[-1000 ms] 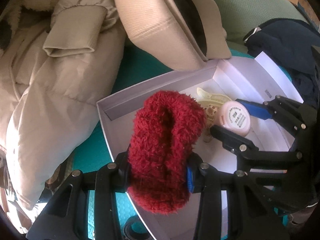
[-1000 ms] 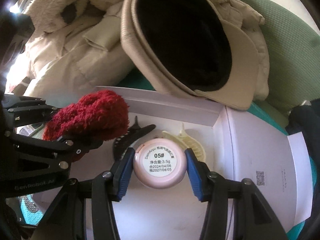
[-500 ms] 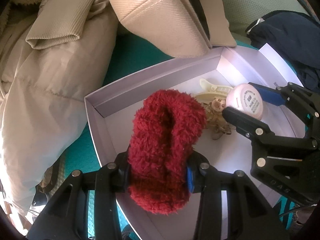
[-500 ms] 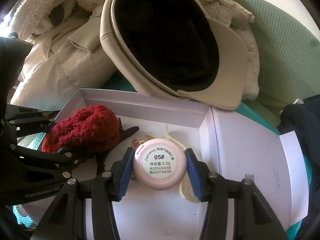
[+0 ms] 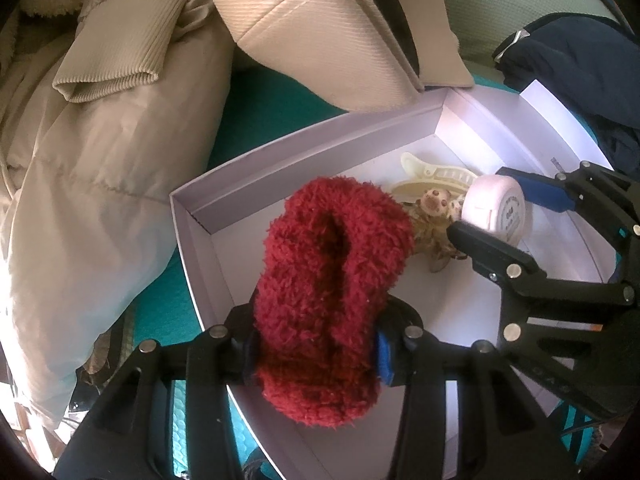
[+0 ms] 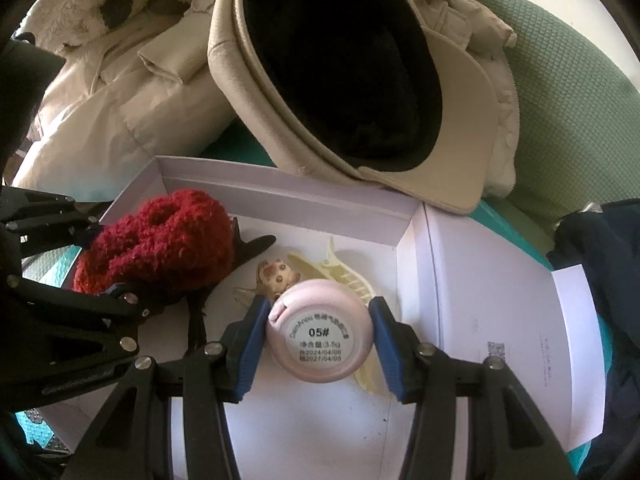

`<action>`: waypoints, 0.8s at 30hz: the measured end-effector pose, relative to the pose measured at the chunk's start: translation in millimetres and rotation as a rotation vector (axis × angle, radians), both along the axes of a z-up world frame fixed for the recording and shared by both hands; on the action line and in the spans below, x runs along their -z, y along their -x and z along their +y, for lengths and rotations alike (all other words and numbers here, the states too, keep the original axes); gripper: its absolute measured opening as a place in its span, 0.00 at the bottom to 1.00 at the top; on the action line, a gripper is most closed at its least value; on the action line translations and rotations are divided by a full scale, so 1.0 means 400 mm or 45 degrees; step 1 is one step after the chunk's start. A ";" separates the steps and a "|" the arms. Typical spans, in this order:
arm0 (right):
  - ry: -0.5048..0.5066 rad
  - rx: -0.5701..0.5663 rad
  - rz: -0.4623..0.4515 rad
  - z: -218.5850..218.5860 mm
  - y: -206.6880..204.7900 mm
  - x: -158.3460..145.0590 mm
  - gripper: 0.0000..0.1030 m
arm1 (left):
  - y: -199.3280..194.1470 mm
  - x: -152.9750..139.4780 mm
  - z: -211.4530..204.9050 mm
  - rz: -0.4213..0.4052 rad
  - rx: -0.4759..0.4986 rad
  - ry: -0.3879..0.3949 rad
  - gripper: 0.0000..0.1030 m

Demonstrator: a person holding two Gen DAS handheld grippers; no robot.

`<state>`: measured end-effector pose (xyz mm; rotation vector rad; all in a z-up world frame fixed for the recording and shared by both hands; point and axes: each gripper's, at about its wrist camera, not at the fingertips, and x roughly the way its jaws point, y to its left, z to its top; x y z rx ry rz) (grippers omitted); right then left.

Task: Organize objects
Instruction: 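Lower the scrunchie and compact into the white box and open both tools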

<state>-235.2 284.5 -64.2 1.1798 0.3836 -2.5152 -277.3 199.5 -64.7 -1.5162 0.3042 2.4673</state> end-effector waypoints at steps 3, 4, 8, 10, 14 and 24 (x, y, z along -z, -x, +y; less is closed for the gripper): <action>-0.006 0.010 0.005 0.002 0.001 -0.001 0.50 | -0.001 -0.001 0.000 -0.006 -0.008 -0.007 0.42; -0.007 0.011 0.005 0.004 0.002 -0.001 0.50 | -0.001 -0.002 0.000 -0.005 -0.010 -0.008 0.44; -0.021 0.014 0.003 0.010 -0.004 -0.001 0.50 | -0.004 -0.002 0.003 0.001 -0.023 -0.009 0.45; -0.026 0.019 0.005 0.016 -0.003 -0.002 0.50 | -0.007 -0.007 0.003 0.001 -0.026 -0.023 0.45; -0.026 0.027 0.020 0.014 -0.023 -0.019 0.50 | -0.014 -0.029 -0.007 0.002 -0.029 -0.043 0.45; -0.023 0.041 0.071 0.015 -0.070 -0.077 0.62 | -0.042 -0.096 -0.012 0.067 -0.040 -0.052 0.54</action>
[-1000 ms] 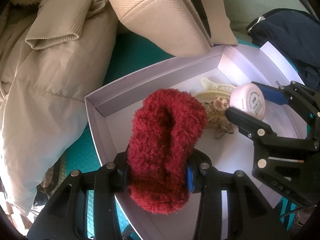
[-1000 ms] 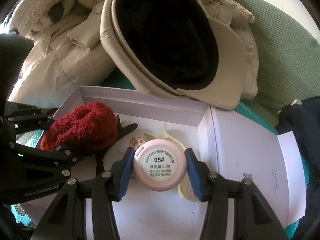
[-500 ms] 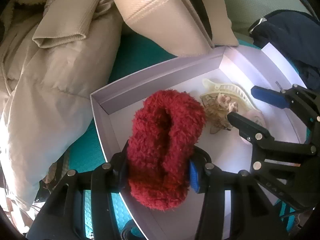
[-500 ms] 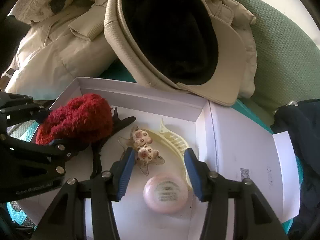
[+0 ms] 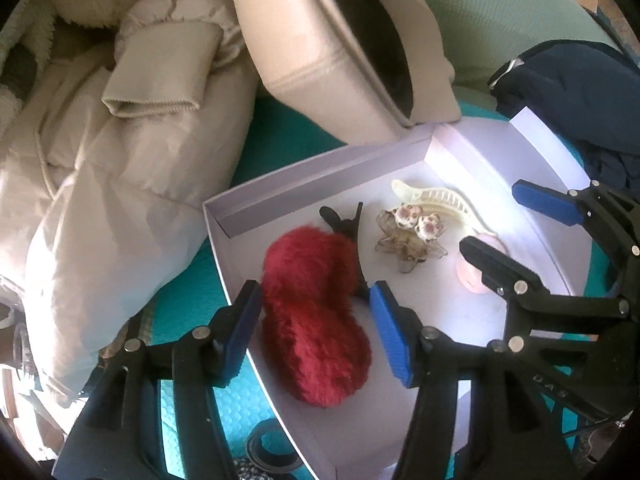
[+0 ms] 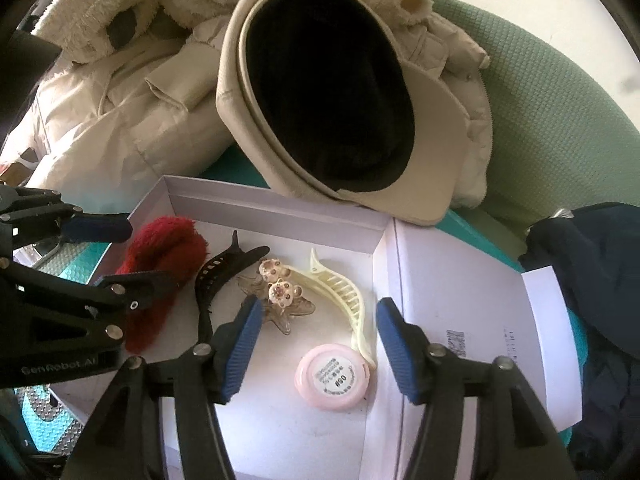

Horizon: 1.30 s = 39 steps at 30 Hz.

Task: Organize objects
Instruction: 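Lower the scrunchie and compact into the white box and open both tools, then withdraw both tools from the box toward the gingham scrunchie and black bow clip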

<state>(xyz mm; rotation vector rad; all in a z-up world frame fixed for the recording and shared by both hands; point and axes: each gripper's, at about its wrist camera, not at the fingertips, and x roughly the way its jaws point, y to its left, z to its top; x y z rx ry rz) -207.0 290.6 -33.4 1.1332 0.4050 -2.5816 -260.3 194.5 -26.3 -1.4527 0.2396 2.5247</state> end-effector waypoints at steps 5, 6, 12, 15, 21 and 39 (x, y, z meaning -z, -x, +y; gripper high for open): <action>0.001 0.010 0.022 0.006 -0.025 -0.028 0.62 | -0.022 -0.030 -0.004 0.024 -0.013 0.005 0.61; 0.003 0.013 0.027 0.007 -0.030 -0.034 0.62 | -0.029 -0.038 -0.007 0.029 -0.015 0.003 0.61; 0.022 0.031 0.060 0.022 -0.060 -0.075 0.62 | -0.080 -0.101 -0.040 0.065 -0.013 -0.003 0.61; 0.038 0.041 0.069 0.029 -0.076 -0.091 0.62 | -0.101 -0.133 -0.049 0.094 -0.023 0.001 0.61; 0.059 0.036 0.100 0.033 -0.119 -0.125 0.62 | -0.155 -0.186 -0.073 0.136 -0.054 -0.021 0.61; 0.104 0.003 0.154 0.020 -0.303 -0.201 0.62 | -0.363 -0.255 -0.138 0.202 -0.103 -0.087 0.61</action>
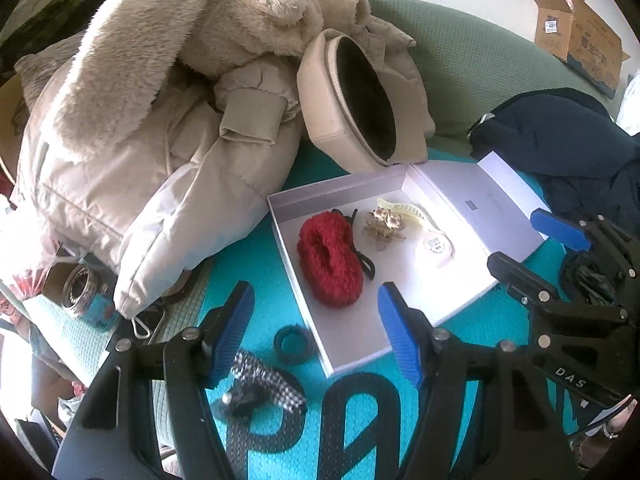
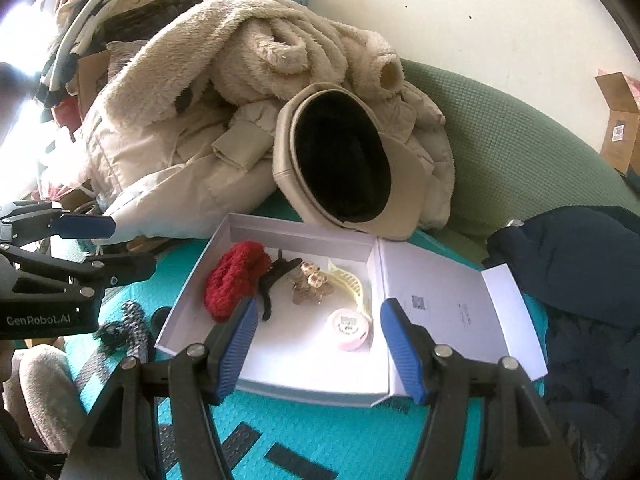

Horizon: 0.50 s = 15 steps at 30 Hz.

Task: Organize objects
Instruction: 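Withdraw both tools from the box toward the gingham scrunchie and black bow clip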

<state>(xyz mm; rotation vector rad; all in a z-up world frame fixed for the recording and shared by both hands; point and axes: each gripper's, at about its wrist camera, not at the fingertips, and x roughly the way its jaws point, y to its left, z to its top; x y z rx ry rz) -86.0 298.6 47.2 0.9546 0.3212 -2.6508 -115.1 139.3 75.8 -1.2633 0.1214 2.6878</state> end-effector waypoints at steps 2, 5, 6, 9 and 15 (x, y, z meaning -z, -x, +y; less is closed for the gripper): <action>-0.002 -0.009 -0.003 -0.005 -0.021 0.000 0.62 | -0.023 -0.001 -0.007 0.001 -0.003 -0.006 0.61; -0.004 -0.025 -0.003 -0.011 -0.044 0.000 0.62 | -0.060 -0.006 -0.012 0.011 -0.014 0.005 0.61; -0.001 -0.032 -0.005 -0.013 -0.053 0.001 0.62 | -0.071 -0.006 -0.013 0.015 -0.018 0.008 0.61; 0.008 -0.052 -0.008 -0.019 -0.074 0.002 0.62 | -0.102 -0.003 -0.021 0.005 -0.030 0.001 0.61; 0.032 -0.096 -0.032 -0.026 -0.114 0.014 0.62 | -0.164 0.000 -0.038 -0.005 -0.057 -0.012 0.61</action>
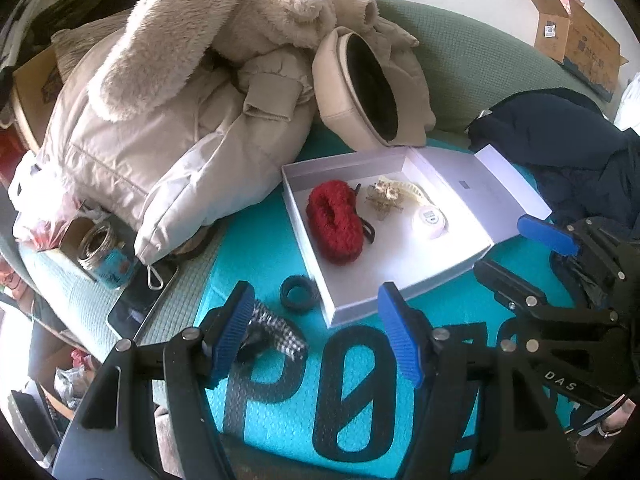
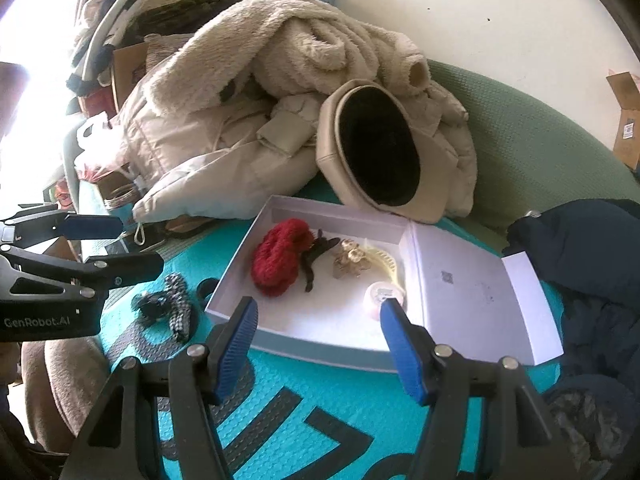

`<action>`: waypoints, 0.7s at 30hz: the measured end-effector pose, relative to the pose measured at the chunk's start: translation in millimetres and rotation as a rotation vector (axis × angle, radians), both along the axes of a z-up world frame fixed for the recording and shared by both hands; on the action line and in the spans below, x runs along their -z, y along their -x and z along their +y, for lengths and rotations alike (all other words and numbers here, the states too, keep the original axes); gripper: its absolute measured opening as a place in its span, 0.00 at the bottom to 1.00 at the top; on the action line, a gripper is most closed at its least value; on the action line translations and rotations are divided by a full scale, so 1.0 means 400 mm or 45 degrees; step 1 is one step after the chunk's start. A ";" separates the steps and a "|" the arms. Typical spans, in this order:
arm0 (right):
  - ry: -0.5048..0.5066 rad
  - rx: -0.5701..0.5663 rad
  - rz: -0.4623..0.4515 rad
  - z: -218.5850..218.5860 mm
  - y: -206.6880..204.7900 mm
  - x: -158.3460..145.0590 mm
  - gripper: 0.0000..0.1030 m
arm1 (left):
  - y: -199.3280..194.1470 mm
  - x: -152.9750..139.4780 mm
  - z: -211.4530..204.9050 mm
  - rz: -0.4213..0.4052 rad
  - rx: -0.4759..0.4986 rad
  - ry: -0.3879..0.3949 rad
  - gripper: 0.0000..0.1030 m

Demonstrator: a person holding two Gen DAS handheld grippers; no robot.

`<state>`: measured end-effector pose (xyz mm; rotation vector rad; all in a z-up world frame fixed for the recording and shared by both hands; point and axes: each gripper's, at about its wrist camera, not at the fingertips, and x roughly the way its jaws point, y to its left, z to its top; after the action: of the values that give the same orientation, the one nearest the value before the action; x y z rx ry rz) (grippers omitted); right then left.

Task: Organize objects
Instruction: 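Withdraw both tools from the box toward the gingham scrunchie and black bow clip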

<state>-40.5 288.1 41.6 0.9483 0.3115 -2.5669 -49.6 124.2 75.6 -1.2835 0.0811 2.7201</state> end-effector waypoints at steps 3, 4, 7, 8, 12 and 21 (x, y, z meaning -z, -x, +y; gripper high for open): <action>-0.005 -0.021 -0.008 -0.007 -0.019 0.009 0.62 | -0.028 0.005 -0.008 0.000 -0.018 0.002 0.61; -0.004 -0.030 -0.015 -0.009 -0.025 0.014 0.62 | -0.031 0.007 -0.009 -0.002 -0.022 0.003 0.61; -0.007 -0.051 -0.043 -0.016 -0.039 0.031 0.62 | -0.051 0.018 -0.016 -0.005 -0.040 0.005 0.61; -0.011 -0.060 -0.053 -0.019 -0.044 0.039 0.62 | -0.056 0.023 -0.019 -0.009 -0.046 0.003 0.61; -0.023 -0.090 -0.084 -0.032 -0.055 0.062 0.62 | -0.079 0.049 -0.029 -0.031 -0.070 -0.006 0.61; -0.043 -0.165 -0.139 -0.055 -0.071 0.115 0.62 | -0.117 0.093 -0.061 -0.045 -0.137 -0.042 0.61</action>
<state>-12.0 266.1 -4.6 1.0407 0.3743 -2.3903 -2.8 99.8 38.5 -1.3641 -0.0367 2.7736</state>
